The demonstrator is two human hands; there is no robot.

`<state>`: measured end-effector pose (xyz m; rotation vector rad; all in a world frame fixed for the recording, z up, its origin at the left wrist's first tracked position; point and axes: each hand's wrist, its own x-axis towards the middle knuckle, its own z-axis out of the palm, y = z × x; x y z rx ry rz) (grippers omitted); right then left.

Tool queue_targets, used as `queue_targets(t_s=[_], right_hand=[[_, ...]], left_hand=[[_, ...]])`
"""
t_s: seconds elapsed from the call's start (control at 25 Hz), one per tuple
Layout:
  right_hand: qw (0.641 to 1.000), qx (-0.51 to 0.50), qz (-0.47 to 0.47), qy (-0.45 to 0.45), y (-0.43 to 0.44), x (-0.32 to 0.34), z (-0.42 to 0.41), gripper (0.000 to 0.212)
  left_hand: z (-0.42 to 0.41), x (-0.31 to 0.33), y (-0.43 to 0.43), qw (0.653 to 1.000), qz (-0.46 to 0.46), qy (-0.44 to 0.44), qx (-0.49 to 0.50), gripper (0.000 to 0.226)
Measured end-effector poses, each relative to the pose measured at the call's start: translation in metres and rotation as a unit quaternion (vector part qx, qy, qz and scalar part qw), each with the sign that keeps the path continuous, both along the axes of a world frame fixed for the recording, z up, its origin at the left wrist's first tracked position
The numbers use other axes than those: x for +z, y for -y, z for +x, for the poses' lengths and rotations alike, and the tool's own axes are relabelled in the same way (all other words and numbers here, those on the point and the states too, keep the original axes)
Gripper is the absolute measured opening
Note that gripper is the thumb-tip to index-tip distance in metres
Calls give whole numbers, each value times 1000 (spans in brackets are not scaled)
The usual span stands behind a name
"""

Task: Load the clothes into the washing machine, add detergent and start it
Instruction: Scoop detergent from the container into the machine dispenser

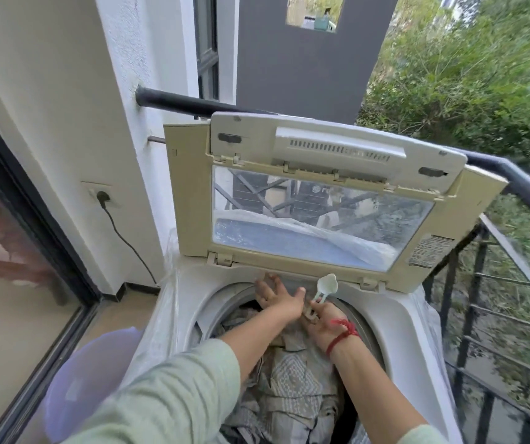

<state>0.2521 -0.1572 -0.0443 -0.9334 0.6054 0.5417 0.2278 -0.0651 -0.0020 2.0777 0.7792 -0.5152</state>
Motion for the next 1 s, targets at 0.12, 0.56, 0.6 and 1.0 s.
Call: queue_targets(t_s=[0.12,0.56,0.6,1.0], right_hand=[[996,73,3,44,-8,29,-34,20],[832,535,22,145,-104,94,-240,14],[807,572,26,141,-111,88,-264,14],[539,830,-38,142,-155,50,-536,11]], left_hand=[[-40,26,-29,997,-34,59,23,84],[-382,25,-82,807,112,319,485,50],[-415,13,-73,782,125,302,530,49],[-714,-63,2,540,211,122,806,54]])
